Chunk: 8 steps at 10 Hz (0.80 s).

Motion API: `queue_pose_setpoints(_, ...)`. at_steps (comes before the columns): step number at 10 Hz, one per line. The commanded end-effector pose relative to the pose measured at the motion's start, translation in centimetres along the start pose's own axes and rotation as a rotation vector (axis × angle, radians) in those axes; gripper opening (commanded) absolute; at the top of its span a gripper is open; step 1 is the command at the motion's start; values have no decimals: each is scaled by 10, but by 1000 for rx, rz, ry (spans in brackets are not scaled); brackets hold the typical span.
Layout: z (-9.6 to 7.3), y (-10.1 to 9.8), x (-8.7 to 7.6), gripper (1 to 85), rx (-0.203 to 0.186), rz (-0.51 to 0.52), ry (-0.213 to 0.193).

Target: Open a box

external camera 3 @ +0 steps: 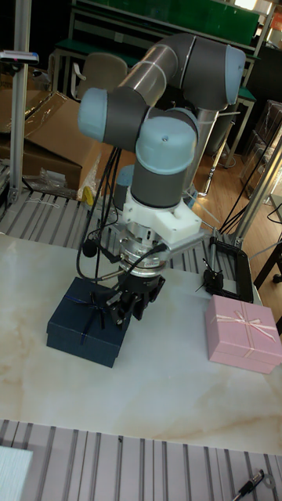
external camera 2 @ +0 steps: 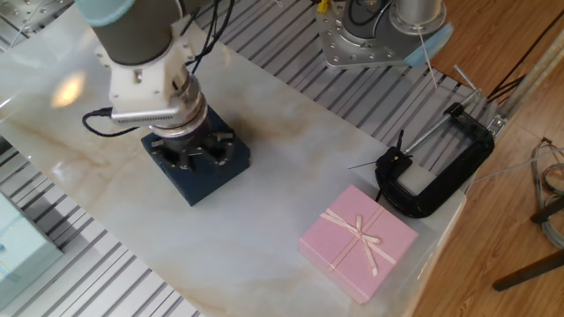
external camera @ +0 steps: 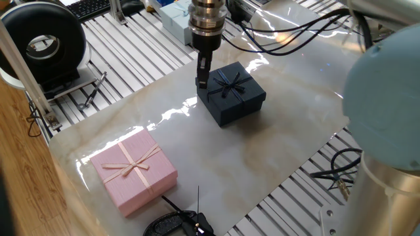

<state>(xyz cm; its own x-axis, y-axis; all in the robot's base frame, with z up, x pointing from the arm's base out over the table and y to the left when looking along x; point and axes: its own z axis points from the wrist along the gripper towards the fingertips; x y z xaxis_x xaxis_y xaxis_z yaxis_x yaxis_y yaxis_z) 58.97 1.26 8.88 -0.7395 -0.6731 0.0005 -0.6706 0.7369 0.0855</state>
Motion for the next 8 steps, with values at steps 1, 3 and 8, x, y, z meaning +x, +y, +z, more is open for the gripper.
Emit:
queue_pose_setpoints(1, 4, -10, -16, 443, 43, 31, 16)
queue_pose_setpoints(3, 1, -34, 1, 420, 138, 87, 75)
queue_pose_setpoints(8, 0, -2, -26, 430, 176, 340, 65)
